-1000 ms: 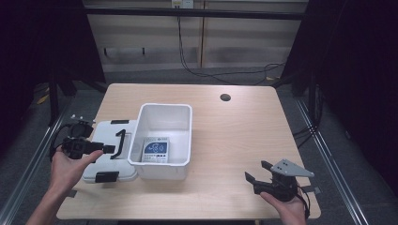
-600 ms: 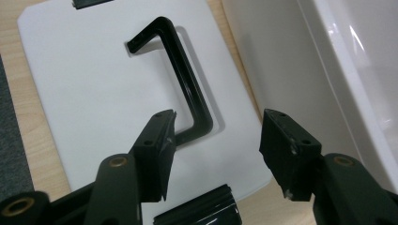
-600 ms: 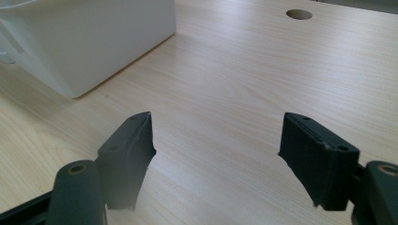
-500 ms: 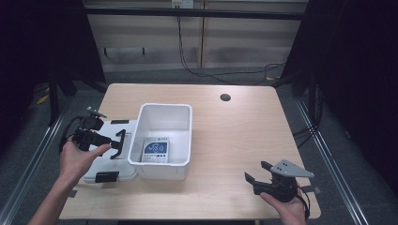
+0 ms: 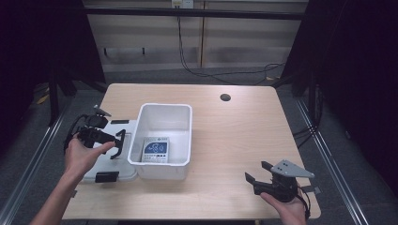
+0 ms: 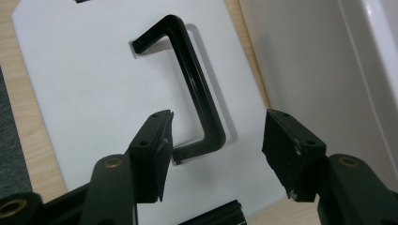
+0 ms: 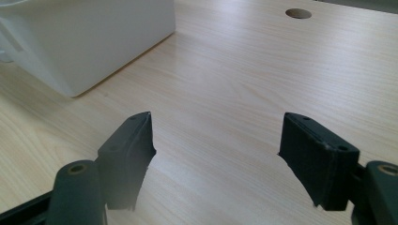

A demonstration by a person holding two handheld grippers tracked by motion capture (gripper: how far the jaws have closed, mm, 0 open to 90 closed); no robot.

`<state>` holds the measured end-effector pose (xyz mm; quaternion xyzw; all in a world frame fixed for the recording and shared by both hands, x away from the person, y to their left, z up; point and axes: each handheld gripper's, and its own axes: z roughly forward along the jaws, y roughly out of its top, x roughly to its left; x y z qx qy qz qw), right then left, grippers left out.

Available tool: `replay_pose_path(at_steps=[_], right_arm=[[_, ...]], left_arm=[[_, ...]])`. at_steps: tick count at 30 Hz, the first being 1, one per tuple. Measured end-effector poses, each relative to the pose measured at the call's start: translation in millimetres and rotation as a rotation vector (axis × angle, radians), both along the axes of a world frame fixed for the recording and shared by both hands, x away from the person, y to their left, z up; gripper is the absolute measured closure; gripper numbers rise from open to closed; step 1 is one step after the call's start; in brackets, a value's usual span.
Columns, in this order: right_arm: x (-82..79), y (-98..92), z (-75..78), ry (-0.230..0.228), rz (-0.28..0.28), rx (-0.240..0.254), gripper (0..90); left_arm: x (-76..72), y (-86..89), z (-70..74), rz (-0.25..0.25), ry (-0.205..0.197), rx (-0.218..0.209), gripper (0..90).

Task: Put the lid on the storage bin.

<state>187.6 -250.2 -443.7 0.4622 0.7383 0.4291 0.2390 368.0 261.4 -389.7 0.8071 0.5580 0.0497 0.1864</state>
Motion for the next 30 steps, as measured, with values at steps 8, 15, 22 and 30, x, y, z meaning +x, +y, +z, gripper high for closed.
replay_pose_path(at_steps=[8, 15, 22, 30], right_arm=[[-0.1, -0.8, -0.7, 0.004, -0.006, 0.000, 25.7], [-0.7, -0.3, -1.0, 0.005, -0.002, -0.003, 25.7], [0.2, 0.2, -1.6, 0.016, 0.001, -0.003, 25.7], [-0.1, -0.3, -1.7, 0.014, -0.001, -0.002, 25.7]], left_arm=[[18.4, -7.6, -4.1, 0.016, 0.077, 0.065, 42.0], [29.8, -17.8, -5.9, 0.044, 0.119, 0.106, 44.4], [35.6, -22.0, -12.8, 0.054, 0.145, 0.130, 44.5], [42.2, -19.2, -14.1, 0.108, 0.152, 0.146, 49.9]])
